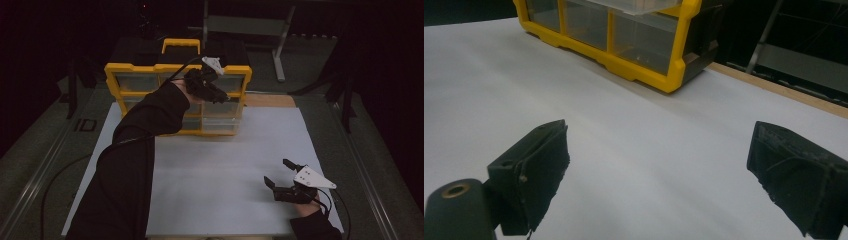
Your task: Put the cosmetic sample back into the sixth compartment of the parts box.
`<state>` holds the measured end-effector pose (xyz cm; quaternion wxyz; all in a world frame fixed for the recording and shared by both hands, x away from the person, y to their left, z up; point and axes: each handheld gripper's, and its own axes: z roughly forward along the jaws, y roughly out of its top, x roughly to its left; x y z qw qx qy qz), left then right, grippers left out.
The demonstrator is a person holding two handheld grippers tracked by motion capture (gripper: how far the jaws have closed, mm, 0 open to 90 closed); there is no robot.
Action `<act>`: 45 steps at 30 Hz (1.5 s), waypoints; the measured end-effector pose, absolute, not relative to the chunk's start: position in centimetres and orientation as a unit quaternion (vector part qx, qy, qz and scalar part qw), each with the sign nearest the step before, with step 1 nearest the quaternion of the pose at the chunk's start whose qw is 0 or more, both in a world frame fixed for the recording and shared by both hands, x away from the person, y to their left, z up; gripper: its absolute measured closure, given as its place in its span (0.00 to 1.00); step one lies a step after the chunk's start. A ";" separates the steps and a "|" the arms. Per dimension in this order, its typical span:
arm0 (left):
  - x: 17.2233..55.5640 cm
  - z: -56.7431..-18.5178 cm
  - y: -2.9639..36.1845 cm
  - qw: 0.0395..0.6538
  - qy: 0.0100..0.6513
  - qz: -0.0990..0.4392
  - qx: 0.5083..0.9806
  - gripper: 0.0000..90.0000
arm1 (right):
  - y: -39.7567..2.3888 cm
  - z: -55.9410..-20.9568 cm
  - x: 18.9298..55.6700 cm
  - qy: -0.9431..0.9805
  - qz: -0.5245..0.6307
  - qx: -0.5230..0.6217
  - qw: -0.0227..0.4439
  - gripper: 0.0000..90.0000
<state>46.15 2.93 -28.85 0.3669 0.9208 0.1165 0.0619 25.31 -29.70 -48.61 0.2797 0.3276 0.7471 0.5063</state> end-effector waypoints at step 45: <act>43.4 -31.2 6.0 0.380 0.145 0.019 0.914 0.00 | -29.6 -48.5 25.2 0.750 0.503 0.325 0.280 0.11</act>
